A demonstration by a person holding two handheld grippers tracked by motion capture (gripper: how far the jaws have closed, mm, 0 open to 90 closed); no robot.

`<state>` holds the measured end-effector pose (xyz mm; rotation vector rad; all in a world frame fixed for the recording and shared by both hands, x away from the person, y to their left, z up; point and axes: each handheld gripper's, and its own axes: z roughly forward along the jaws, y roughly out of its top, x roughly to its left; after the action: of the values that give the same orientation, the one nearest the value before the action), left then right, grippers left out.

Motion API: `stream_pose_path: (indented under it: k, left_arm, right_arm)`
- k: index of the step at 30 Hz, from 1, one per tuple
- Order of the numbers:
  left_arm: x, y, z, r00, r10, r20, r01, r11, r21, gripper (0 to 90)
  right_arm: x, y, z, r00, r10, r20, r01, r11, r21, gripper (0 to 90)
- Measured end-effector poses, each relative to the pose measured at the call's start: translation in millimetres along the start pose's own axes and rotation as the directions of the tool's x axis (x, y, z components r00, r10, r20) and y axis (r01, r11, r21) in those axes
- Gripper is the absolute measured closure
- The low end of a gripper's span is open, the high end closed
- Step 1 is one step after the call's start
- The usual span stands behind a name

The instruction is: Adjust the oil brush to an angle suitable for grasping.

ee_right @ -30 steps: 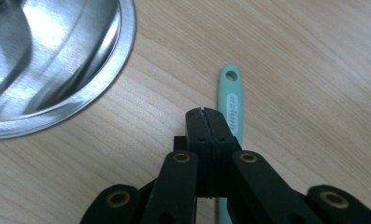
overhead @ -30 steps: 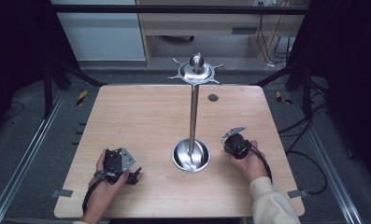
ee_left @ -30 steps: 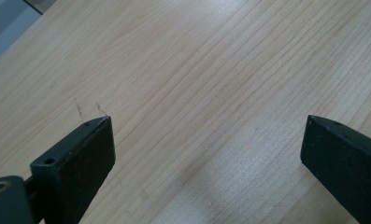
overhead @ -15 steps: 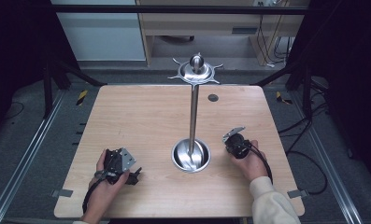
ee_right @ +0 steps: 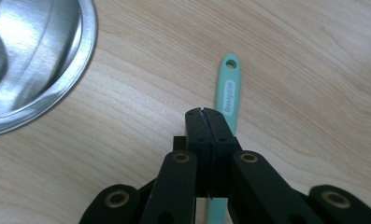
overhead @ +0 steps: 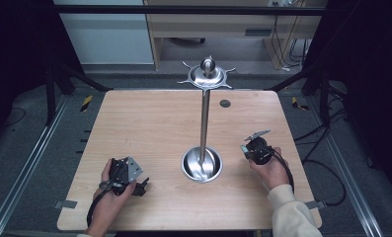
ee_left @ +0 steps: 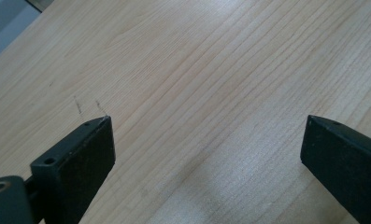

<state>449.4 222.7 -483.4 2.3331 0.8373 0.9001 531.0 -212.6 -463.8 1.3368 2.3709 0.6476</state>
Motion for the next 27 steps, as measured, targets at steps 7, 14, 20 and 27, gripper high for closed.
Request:
stream_pose_path:
  k: [7,14,20,27]
  left_arm:
    - [0.2,-0.8,-1.7,1.0,-0.002,0.002,0.002,1.0,-0.004,2.7]
    - [-0.2,-0.6,-2.0,1.0,-0.001,0.003,0.001,1.0,-0.002,2.7]
    - [-0.5,-0.7,-2.6,1.0,0.0,0.004,0.0,1.0,-0.002,2.7]
    - [-0.5,-0.8,-2.8,1.0,-0.001,0.005,0.001,1.0,-0.004,2.7]
  right_arm:
    - [-7.2,0.7,-16.3,0.9987,0.043,-0.027,-0.041,0.997,0.068,83.7]
    - [-13.8,1.1,-27.8,0.9986,0.049,-0.018,-0.047,0.994,0.099,72.0]
    - [-16.4,3.1,-35.6,0.9986,0.05,-0.015,-0.048,0.991,0.124,63.7]
    - [-15.4,5.8,-36.8,0.9983,0.051,-0.026,-0.046,0.985,0.168,61.8]
